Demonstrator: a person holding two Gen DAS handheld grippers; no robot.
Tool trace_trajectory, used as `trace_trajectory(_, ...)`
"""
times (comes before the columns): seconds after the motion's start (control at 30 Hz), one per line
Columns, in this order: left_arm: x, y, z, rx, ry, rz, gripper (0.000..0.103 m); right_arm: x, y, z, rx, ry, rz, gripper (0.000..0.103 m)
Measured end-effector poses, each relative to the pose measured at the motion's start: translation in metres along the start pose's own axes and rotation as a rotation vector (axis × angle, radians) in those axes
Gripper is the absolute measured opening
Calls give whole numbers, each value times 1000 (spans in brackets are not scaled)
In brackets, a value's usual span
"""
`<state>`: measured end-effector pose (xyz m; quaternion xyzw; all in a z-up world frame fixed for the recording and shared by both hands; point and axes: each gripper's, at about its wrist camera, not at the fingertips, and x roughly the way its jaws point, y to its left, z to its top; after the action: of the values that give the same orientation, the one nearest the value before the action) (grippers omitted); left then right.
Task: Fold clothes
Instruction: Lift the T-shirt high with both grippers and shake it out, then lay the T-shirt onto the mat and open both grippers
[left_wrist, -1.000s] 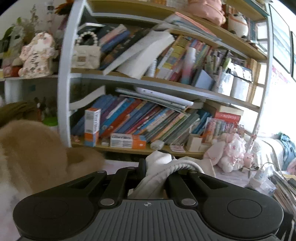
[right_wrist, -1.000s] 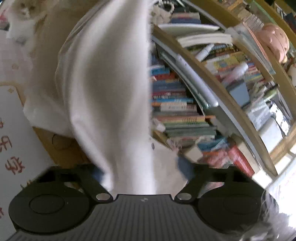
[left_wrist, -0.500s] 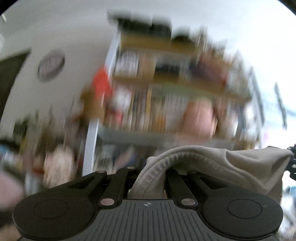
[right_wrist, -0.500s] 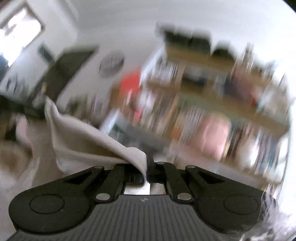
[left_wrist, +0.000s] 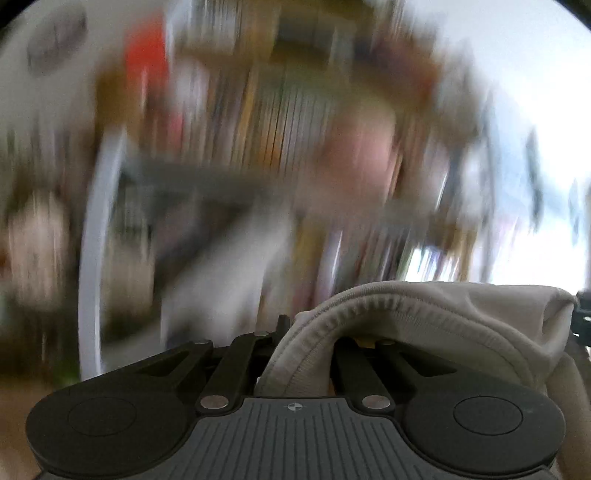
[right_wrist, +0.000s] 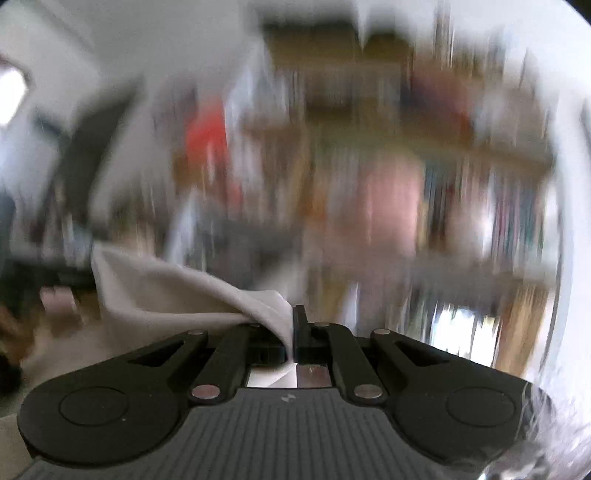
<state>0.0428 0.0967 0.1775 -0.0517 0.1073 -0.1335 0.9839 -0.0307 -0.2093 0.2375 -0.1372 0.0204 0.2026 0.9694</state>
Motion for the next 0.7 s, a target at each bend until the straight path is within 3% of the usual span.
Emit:
trace_trajectory(0.13, 92, 5, -99, 14, 433, 12, 10, 89, -6, -120, 48, 410, 0, 4)
trace_trajectory(0.2, 110, -7, -133, 122, 574, 39, 12, 126, -5, -181, 68, 593, -8, 4)
trace_trajectory(0.23, 112, -13, -143, 166, 611, 38, 15, 136, -6, -197, 73, 634, -12, 4)
trace_trajectory(0.3, 107, -19, -153, 221, 644, 26, 27, 152, -11, -212, 77, 673, -19, 4)
trace_trajectory(0.37, 100, -18, -155, 230, 637, 20, 57, 166, -18, -213, 86, 692, -18, 4)
trace_trajectory(0.43, 91, -12, -153, 210, 610, 32, 69, 187, -28, -211, 78, 706, -13, 4)
trace_trajectory(0.7, 54, 4, -140, 86, 530, 71, 71, 273, -59, -235, -13, 778, -60, 5)
